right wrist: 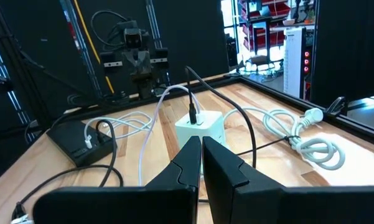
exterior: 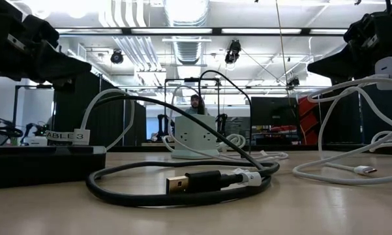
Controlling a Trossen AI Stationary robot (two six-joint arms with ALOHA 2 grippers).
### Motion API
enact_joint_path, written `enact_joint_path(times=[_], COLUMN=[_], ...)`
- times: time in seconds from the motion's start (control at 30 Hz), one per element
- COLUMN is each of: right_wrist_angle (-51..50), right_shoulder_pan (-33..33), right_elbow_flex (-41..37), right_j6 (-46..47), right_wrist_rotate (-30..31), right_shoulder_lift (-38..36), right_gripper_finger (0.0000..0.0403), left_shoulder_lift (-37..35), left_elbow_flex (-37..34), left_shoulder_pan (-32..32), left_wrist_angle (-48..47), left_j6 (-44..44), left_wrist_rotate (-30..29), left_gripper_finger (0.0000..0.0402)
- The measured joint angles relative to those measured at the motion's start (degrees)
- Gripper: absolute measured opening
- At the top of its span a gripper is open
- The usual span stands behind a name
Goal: Insert USB
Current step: Return to Home Position
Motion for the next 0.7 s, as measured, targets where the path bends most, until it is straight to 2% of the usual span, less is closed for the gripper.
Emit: enact_joint_path(times=[0.7], right_wrist_angle=[0.00], right_shoulder_pan=[0.00], right_elbow_flex=[0.00], right_j6=[0.02], right_wrist_rotate=[0.00], right_shoulder_lift=[0.00], right_gripper_finger=[0.0000], left_shoulder_lift=[1.19], left_elbow_flex=[0.00], left_shoulder_pan=[0.00], left_wrist_angle=[-0.05], left_j6=[0.00], left_wrist_rotate=[0.00], left_gripper_finger=[0.0000])
